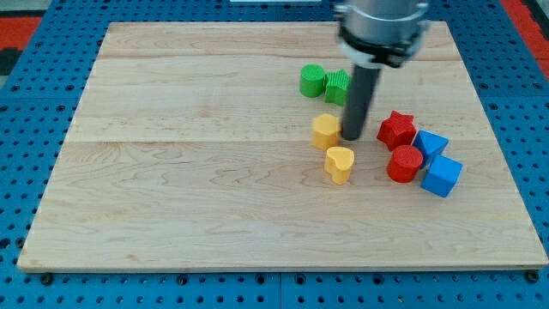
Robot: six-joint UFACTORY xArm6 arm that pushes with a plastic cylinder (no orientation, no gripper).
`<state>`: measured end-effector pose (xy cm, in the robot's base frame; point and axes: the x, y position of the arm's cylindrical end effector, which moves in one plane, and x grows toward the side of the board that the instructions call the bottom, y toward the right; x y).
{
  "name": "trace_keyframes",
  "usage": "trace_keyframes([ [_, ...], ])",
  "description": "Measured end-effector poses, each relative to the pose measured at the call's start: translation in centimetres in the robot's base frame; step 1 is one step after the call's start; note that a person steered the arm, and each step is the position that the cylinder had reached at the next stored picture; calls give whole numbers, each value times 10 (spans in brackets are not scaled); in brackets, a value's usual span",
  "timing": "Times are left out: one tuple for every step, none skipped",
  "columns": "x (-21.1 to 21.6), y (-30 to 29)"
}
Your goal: Move the red circle to the bottom left of the blue cube
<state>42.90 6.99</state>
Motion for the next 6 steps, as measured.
trace_keyframes([
  [-1,-77],
  [1,-8],
  [11,94],
  [60,86],
  [61,59],
  [61,17],
])
